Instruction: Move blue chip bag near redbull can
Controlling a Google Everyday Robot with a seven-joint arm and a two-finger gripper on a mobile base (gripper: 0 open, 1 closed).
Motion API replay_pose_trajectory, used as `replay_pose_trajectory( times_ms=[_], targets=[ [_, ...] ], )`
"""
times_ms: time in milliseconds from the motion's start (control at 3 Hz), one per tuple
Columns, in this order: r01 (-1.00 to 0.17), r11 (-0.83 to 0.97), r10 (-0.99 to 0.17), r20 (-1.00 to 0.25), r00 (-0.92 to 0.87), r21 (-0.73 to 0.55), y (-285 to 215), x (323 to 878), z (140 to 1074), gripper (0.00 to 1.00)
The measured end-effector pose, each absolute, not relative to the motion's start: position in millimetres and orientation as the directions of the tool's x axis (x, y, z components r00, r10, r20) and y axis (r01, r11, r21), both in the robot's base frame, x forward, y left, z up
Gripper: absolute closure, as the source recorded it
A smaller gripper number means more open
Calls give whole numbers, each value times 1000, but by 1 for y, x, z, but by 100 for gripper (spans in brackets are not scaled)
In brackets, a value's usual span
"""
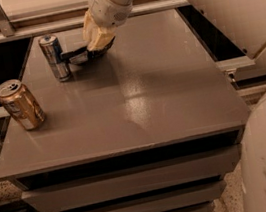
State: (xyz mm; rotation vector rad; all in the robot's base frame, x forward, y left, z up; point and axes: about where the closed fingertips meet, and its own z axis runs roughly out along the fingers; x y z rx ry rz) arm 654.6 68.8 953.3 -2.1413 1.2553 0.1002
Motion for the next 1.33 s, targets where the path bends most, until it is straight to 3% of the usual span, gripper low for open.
replay_pose_trajectory(
  times_ms=[1333],
  targets=[
    [-860,-346,-763,-421,491,-376,68,647,907,100]
  ],
)
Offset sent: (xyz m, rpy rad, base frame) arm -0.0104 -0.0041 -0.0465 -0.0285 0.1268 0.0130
